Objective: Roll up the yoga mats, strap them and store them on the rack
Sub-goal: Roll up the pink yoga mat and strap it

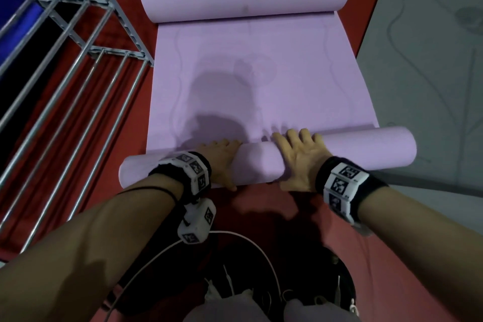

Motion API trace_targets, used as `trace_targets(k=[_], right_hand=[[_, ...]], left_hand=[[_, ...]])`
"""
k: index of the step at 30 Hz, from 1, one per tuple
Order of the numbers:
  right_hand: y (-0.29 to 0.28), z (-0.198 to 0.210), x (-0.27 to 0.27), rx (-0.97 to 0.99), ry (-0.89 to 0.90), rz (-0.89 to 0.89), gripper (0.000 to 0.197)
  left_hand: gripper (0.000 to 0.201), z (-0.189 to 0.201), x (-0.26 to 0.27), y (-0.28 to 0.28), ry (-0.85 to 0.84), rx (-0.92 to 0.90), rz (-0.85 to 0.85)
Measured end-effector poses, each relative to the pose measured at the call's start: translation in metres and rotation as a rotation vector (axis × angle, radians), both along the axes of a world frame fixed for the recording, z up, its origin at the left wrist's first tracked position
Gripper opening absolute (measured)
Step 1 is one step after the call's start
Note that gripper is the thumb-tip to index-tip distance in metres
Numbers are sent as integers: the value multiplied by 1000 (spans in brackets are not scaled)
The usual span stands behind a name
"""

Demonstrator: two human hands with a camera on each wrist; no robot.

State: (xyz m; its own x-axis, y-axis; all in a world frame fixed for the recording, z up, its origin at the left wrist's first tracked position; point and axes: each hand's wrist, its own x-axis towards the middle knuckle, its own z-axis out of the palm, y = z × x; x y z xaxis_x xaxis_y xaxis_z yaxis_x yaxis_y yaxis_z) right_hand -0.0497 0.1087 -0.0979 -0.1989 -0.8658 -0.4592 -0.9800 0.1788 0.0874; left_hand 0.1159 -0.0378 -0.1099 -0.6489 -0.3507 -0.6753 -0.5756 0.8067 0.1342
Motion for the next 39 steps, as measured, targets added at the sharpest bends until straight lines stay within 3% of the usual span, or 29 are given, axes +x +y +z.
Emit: trace_targets(k=[3,6,9,11,13,16,24,28,32,36,39], right_hand=[[-2,-11,8,-4,45,-35,118],[-7,-15,5,-7,35,-65,116],[-16,-15,1,-21,-17,-100,115],[-19,-15,-3,-23,-41,-114,112],[-20,-13,-5,-30,-71,-115,109],[-24,-8,-10,-47,-111,-127,104],[-9,3,-7,120,-277,-143,102],[-2,4,1,115,-231,-200,107],[15,-3,20,-70,-85,-163,97],[14,-12,15,-19,-71,-104,120],[0,-14,1,-51,-167,-138,119]], left_hand=[[112,1,-1,-5,75,13,30],[103,-2,16,-5,317,-33,43],[87,-11,41,0,483,-202,-48],[91,-15,44,4,454,-305,-78],[103,-16,40,6,307,-356,-114],[108,-10,24,-1,159,-332,-102],[95,-1,20,-10,14,94,-5],[94,-2,19,-15,-9,162,27],[101,-1,14,-27,-23,325,174],[123,-2,16,-36,-3,353,239],[106,4,27,-41,149,297,319]])
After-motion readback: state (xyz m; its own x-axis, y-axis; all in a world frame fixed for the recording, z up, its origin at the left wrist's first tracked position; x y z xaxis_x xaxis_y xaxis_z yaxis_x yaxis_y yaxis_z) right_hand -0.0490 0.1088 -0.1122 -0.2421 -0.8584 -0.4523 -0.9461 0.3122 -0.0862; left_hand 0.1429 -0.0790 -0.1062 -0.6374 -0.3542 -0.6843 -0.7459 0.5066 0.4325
